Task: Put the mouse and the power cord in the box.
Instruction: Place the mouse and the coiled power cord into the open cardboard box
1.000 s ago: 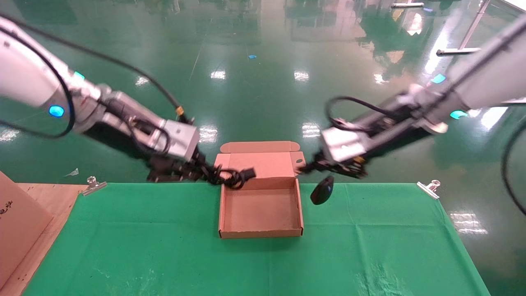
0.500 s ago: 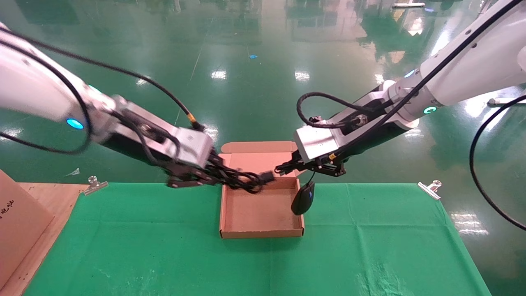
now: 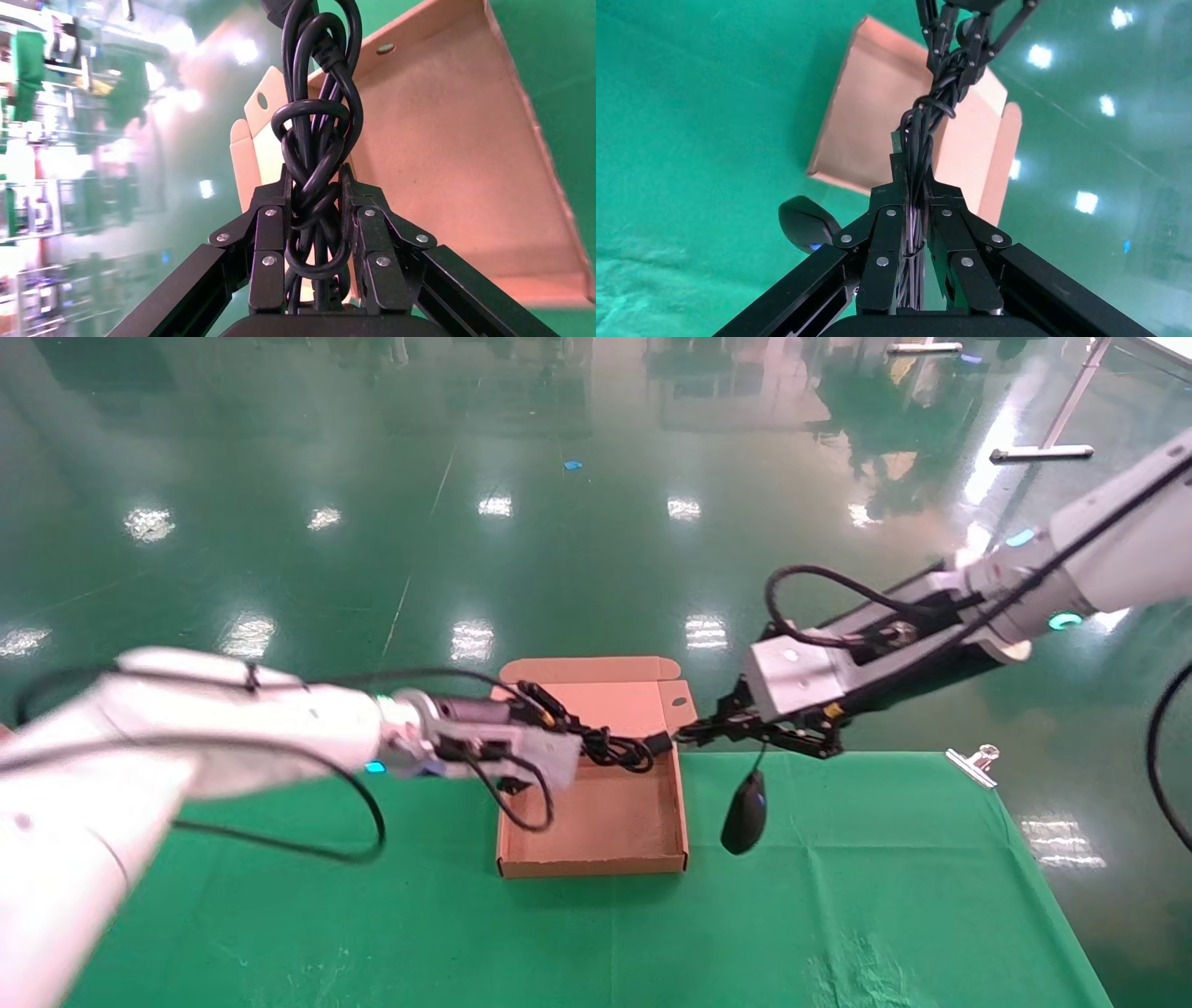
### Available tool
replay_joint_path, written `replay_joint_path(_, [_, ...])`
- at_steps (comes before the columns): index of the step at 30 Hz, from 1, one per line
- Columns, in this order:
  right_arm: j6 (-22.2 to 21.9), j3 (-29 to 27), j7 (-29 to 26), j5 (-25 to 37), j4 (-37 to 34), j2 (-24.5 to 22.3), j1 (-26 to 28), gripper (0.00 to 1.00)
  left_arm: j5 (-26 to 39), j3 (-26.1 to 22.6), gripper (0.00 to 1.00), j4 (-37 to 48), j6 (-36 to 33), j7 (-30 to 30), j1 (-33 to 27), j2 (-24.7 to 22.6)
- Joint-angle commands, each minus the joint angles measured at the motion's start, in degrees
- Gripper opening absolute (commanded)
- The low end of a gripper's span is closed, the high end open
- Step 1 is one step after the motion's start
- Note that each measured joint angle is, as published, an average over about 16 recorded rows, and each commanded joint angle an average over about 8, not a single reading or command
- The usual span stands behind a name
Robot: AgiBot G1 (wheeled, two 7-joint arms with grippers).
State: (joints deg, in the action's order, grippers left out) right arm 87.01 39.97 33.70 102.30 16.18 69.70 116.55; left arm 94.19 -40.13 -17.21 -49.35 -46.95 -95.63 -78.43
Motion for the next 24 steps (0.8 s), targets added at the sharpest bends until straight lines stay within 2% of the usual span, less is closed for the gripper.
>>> replay_joint_path(1, [0.0, -0.1, 0.5, -0.2, 0.1, -1.0, -0.6, 0.00, -1.2, -0.6, 0.00, -2.4, 3.0, -1.9, 3.1, -0.2])
replay_joint_path(6, [-0.2, -0.1, 1.7, -0.1, -0.3, -2.5, -1.5, 0.00, -3.9, -4.1, 0.00, -5.5, 10.2, -2.6, 7.0, -0.2])
replay_joint_path(7, [-0.3, -0.1, 1.9, 0.0, -0.4, -2.7, -1.6, 0.00, -4.5, -4.9, 0.02, -5.8, 11.5, -2.5, 7.5, -0.2])
replay_joint_path(8, [-0.4, -0.1, 2.2, 0.0, -0.5, -2.9, -1.8, 0.00, -5.1, -5.6, 0.08, -6.1, 12.4, -2.3, 8.0, -0.2])
replay_joint_path(14, [-0.8, 0.0, 3.0, 0.1, -1.5, -2.8, -2.7, 0.00, -8.7, -9.5, 0.83, -6.8, 14.6, -0.8, 8.7, 0.0])
replay_joint_path(15, [-0.8, 0.1, 3.0, 0.0, -1.6, -2.6, -2.9, 0.00, -9.3, -10.1, 0.94, -6.9, 14.7, -0.6, 8.7, 0.0])
replay_joint_path(16, [-0.9, 0.1, 3.1, 0.0, -1.8, -2.4, -3.1, 0.00, -9.7, -10.7, 1.00, -6.9, 14.9, -0.5, 8.6, 0.0])
replay_joint_path(24, [-1.2, 0.1, 3.0, -0.1, -2.4, -0.6, -3.5, 0.00, -13.3, -15.0, 1.00, -6.9, 16.3, 0.0, 8.0, 0.1])
